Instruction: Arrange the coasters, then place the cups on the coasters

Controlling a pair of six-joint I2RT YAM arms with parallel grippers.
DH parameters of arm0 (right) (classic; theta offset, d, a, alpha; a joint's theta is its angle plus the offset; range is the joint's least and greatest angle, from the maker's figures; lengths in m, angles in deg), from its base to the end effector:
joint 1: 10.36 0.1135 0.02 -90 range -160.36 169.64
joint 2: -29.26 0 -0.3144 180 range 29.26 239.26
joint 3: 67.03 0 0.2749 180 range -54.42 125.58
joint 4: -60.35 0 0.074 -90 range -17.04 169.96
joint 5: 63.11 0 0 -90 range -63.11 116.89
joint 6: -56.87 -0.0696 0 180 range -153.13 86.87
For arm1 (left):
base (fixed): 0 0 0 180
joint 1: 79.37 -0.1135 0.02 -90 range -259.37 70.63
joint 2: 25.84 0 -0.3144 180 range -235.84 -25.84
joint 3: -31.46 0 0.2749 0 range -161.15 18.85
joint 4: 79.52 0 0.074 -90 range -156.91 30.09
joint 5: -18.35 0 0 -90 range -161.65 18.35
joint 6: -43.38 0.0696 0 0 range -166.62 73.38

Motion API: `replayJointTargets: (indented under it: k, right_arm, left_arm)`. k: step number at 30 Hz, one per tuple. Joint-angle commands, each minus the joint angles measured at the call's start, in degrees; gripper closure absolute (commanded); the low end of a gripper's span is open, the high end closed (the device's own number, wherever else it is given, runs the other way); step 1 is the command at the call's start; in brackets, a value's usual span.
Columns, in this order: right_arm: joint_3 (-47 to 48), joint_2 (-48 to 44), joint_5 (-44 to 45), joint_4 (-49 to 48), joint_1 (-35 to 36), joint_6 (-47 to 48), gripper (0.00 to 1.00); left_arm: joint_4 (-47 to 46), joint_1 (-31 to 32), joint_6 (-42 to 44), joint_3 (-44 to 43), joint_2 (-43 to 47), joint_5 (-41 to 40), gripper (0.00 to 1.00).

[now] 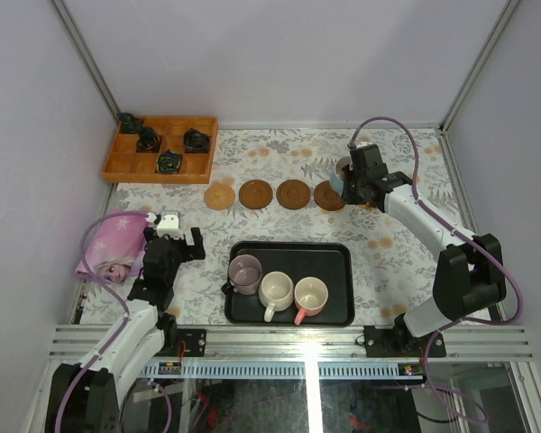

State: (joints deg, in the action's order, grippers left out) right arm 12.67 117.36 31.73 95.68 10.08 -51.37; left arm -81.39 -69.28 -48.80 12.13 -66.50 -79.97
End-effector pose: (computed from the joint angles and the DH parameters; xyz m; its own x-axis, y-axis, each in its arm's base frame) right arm 0.3629 0.1290 0.2885 -0.7062 0.0696 -0.7046 -0.0735 0.9826 0.1708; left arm 0.1714 -0.0203 0.1708 -0.3292 0.0204 -0.9440 0.0265 0.9996 0.0123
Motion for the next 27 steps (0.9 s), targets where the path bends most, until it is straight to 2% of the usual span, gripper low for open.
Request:
replayJointTargets:
  k: [1,4,9,15,24,27]
  right_arm:
    - [0.37,-3.99,-0.71,-5.66,-0.53,-0.6,1.0]
    - [0.56,-3.9,-0.82,-5.31,-0.51,-0.49,1.0]
    - [-0.08,-3.9,-0.77,-5.42,-0.53,-0.46,1.0]
    - [0.0,-4.54,-0.47,-5.42,-0.5,-0.61,1.0]
    - [0.49,-3.92,0.04,-4.02,-0.52,-0.73,1.0]
    - [0.82,-3.76,0.5,-3.89,-0.5,-1.09,1.0]
  left_arm:
    - [-3.67,0.19,1.98,1.8,1.08,1.42,0.0]
    - [-5.55,0.01,-2.38,4.14,4.21,-8.55,0.0]
    - [-4.53,-0.07,-1.7,8.04,13.84,-6.71,0.0]
    - [-3.94,-0.2,-1.35,10.88,19.58,-5.64,0.0]
    - [-3.87,-0.16,-1.12,11.1,20.03,-5.34,0.0]
    - [-4.87,-0.16,-2.73,10.92,18.45,-9.05,0.0]
